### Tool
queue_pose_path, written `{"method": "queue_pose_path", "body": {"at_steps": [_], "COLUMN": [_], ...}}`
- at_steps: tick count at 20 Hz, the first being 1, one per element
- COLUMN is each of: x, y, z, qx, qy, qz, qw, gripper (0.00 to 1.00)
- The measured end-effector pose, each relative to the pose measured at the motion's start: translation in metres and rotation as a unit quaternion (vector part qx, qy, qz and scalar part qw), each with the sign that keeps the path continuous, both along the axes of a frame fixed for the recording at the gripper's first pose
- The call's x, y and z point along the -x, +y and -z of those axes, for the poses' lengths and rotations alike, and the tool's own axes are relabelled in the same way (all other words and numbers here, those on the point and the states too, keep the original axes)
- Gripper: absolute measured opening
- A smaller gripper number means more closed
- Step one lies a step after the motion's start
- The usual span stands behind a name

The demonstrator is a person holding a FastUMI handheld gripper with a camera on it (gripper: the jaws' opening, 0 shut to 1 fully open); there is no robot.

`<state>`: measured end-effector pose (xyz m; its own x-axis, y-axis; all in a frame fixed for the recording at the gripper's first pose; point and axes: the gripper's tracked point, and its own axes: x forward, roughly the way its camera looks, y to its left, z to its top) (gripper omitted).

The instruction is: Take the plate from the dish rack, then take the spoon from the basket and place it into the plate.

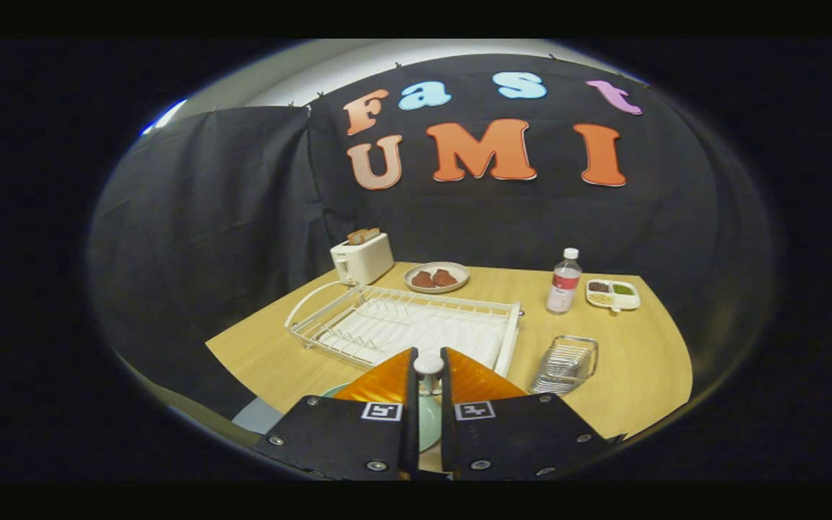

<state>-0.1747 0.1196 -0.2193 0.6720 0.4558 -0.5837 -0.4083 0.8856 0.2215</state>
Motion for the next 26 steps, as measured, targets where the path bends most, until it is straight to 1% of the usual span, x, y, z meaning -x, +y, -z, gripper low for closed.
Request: {"method": "queue_pose_path", "body": {"at_steps": [2, 8, 12, 15, 17, 21, 24, 26], "x": [0.006, 0.012, 0.012, 0.012, 0.013, 0.012, 0.015, 0.022], "y": [0.016, 0.057, 0.077, 0.088, 0.089, 0.082, 0.069, 0.055], "z": [0.016, 0.047, 0.056, 0.064, 0.07, 0.071, 0.079, 0.09], "qx": [-0.006, -0.007, -0.022, -0.021, -0.015, -0.019, -0.018, -0.002], "qy": [0.016, 0.027, 0.021, 0.025, 0.023, 0.02, 0.036, 0.054], "qz": [-0.018, -0.073, -0.089, -0.102, -0.107, -0.102, -0.093, -0.09], "qw": [1.0, 0.997, 0.996, 0.994, 0.994, 0.994, 0.995, 0.995], "gripper": [0.12, 0.12, 0.12, 0.12, 0.12, 0.13, 0.14, 0.15]}}
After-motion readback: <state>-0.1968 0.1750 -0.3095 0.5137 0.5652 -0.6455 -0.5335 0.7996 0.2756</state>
